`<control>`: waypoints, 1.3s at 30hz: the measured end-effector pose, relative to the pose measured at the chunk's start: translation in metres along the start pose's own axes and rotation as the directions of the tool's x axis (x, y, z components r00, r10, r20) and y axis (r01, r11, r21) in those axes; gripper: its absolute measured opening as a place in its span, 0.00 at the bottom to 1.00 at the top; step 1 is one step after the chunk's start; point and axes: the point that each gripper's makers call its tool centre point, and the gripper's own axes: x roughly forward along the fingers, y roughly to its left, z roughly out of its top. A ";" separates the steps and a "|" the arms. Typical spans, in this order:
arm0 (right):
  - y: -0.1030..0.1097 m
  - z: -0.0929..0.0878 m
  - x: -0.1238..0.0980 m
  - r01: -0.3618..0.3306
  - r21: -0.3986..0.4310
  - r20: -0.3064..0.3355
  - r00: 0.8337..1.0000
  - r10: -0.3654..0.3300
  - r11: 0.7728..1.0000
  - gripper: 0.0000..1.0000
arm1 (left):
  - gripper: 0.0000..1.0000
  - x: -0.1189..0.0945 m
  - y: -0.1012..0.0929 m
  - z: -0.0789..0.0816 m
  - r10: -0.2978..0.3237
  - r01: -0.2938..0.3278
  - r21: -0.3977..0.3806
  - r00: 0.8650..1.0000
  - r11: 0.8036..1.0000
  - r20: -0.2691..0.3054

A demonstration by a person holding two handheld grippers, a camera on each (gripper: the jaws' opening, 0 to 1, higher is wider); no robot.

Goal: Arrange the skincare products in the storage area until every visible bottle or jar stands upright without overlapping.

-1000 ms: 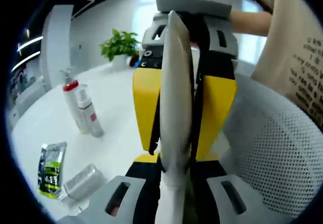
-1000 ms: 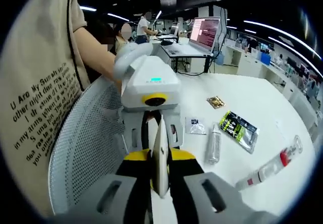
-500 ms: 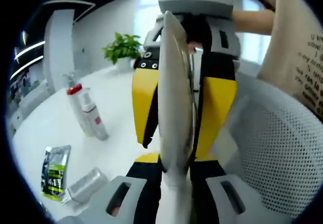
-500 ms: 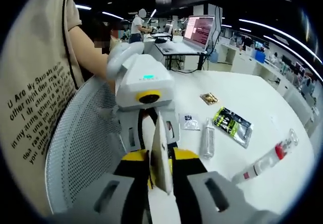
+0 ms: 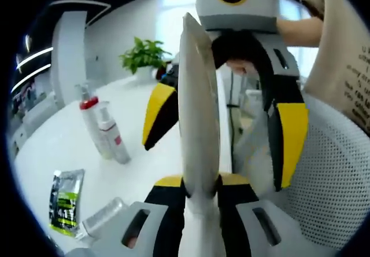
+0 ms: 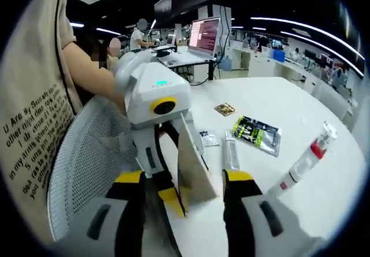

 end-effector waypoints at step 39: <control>-0.034 -0.046 -0.034 0.256 0.354 0.067 0.952 -0.298 0.900 0.99 | 0.17 0.036 0.066 0.017 -0.036 0.037 0.056 0.999 0.998 -0.020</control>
